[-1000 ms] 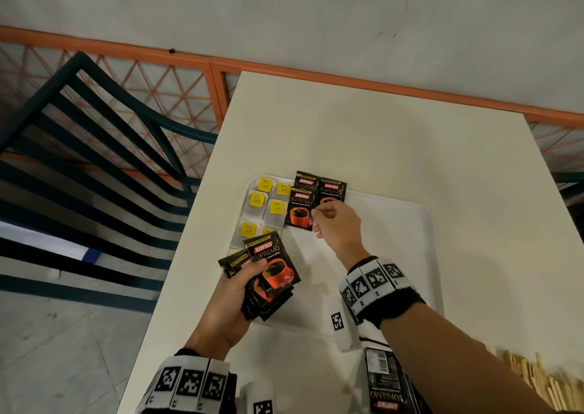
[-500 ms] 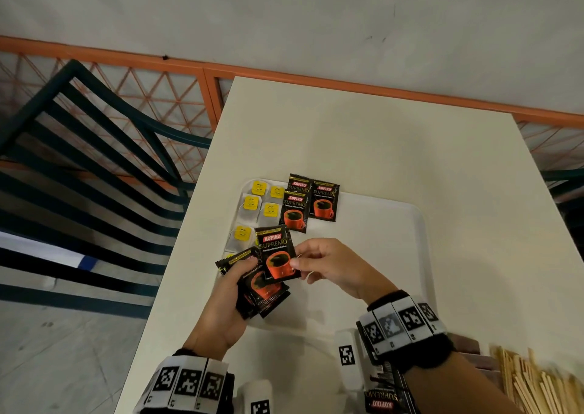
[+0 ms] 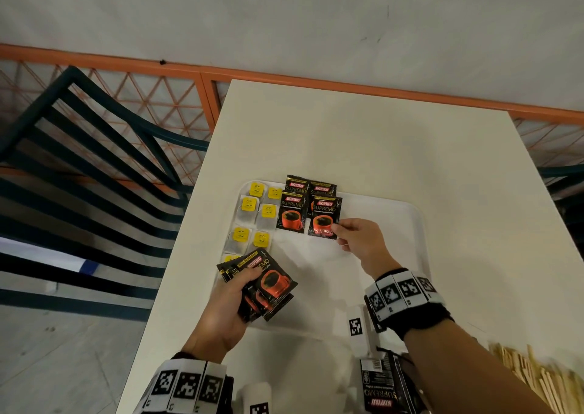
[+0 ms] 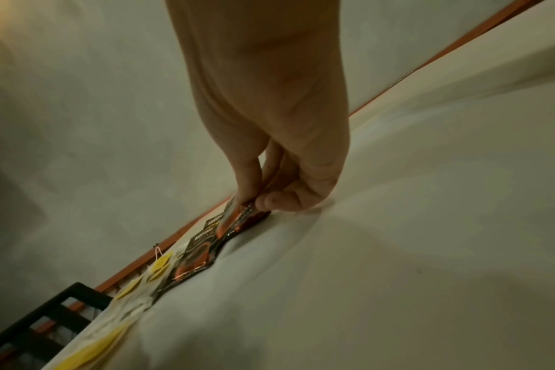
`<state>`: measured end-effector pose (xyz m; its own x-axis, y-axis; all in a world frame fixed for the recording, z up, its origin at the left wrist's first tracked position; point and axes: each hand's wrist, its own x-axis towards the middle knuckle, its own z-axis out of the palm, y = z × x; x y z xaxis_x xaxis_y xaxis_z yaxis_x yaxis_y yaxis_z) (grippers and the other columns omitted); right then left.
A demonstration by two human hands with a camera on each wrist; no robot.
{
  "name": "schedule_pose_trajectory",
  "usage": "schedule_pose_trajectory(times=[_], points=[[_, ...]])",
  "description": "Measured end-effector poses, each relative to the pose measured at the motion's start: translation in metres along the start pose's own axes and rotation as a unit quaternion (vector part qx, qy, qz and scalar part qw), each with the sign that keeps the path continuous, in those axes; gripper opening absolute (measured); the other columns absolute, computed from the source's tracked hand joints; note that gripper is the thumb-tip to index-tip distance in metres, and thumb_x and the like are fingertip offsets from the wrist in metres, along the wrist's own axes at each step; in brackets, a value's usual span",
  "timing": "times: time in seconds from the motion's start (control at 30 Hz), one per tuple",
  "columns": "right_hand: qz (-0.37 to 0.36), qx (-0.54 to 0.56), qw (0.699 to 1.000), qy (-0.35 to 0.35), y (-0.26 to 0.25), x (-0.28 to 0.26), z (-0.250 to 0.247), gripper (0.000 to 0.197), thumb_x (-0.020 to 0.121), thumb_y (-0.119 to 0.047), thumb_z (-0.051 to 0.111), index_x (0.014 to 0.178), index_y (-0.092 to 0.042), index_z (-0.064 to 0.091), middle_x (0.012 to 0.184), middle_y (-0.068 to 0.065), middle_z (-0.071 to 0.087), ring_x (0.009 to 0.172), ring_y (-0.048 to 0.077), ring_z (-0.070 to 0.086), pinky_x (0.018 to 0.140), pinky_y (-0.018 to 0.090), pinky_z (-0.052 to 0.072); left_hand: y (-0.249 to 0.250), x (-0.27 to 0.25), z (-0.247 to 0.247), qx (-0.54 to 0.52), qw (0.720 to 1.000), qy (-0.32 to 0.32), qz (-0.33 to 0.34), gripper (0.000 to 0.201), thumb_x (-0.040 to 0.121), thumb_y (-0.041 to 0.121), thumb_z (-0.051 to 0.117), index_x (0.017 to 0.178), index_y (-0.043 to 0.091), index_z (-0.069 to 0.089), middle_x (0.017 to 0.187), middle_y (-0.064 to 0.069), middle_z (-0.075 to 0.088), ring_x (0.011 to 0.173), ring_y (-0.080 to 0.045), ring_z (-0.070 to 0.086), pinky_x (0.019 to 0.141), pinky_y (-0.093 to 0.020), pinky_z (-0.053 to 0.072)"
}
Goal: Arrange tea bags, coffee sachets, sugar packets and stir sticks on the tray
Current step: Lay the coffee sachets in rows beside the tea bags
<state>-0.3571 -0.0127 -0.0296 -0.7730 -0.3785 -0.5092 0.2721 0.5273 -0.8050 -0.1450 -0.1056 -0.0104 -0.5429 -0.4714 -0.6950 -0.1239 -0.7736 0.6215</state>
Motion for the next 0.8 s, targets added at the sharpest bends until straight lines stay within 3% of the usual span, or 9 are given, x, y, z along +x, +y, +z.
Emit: schedule_pose_trajectory(times=[0.27,0.47,0.53,0.63,0.7,0.8], points=[[-0.026,-0.058,0.998,0.028,0.002,0.012,0.011,0.016,0.083,-0.014,0.067,0.093,-0.002,0.067,0.063,0.005,0.059,0.054,0.014,0.049,0.060,0.026,0.044,0.001,-0.004,0.000,0.025,1.000,-0.001,0.011,0.033,0.089,0.013,0.054,0.121,0.011,0.056,0.098,-0.016,0.070,0.071,-0.023,0.071,0.049,-0.029,0.054],[-0.052,-0.097,0.991,0.075,0.001,0.012,0.013,0.016,0.080,-0.018,0.069,0.091,-0.008,0.063,0.077,0.009,0.066,0.069,0.019,0.060,0.080,0.035,0.053,0.001,-0.004,0.000,0.041,0.999,-0.003,0.022,0.029,0.087,0.013,0.058,0.116,0.011,0.060,0.097,-0.016,0.072,0.076,-0.026,0.072,0.051,-0.029,0.055],[-0.052,-0.096,0.989,0.096,0.003,0.012,0.014,0.018,0.080,-0.020,0.070,0.091,-0.010,0.060,0.083,0.010,0.067,0.074,0.020,0.061,0.078,0.035,0.053,0.001,-0.003,0.001,0.041,0.999,-0.002,0.027,0.028,0.086,0.014,0.059,0.114,0.012,0.061,0.097,-0.015,0.072,0.079,-0.026,0.072,0.052,-0.030,0.055],[-0.071,-0.084,0.989,0.102,0.001,0.000,0.017,0.016,0.083,-0.021,0.067,0.092,-0.012,0.058,0.084,0.005,0.064,0.076,0.018,0.059,0.062,0.021,0.045,0.000,-0.001,0.002,0.036,0.999,0.004,0.029,0.030,0.083,0.016,0.062,0.113,0.013,0.062,0.098,-0.014,0.072,0.083,-0.028,0.071,0.059,-0.033,0.055],[-0.095,-0.097,0.989,0.058,-0.002,-0.015,0.020,0.014,0.085,-0.024,0.063,0.093,-0.013,0.060,0.082,-0.002,0.061,0.075,0.015,0.058,0.059,0.017,0.041,0.000,0.000,0.002,0.033,0.999,0.002,0.029,0.027,0.082,0.016,0.063,0.110,0.014,0.063,0.093,-0.011,0.073,0.081,-0.027,0.071,0.060,-0.034,0.055],[-0.108,-0.170,0.970,-0.139,-0.007,-0.041,0.023,0.023,0.091,-0.033,0.053,0.099,-0.014,0.063,0.084,-0.005,0.062,0.070,0.010,0.057,0.059,0.016,0.040,0.000,0.000,0.002,0.029,0.999,-0.012,0.038,0.020,0.083,0.016,0.062,0.103,0.016,0.064,0.083,-0.006,0.075,0.073,-0.022,0.072,0.051,-0.031,0.055]])
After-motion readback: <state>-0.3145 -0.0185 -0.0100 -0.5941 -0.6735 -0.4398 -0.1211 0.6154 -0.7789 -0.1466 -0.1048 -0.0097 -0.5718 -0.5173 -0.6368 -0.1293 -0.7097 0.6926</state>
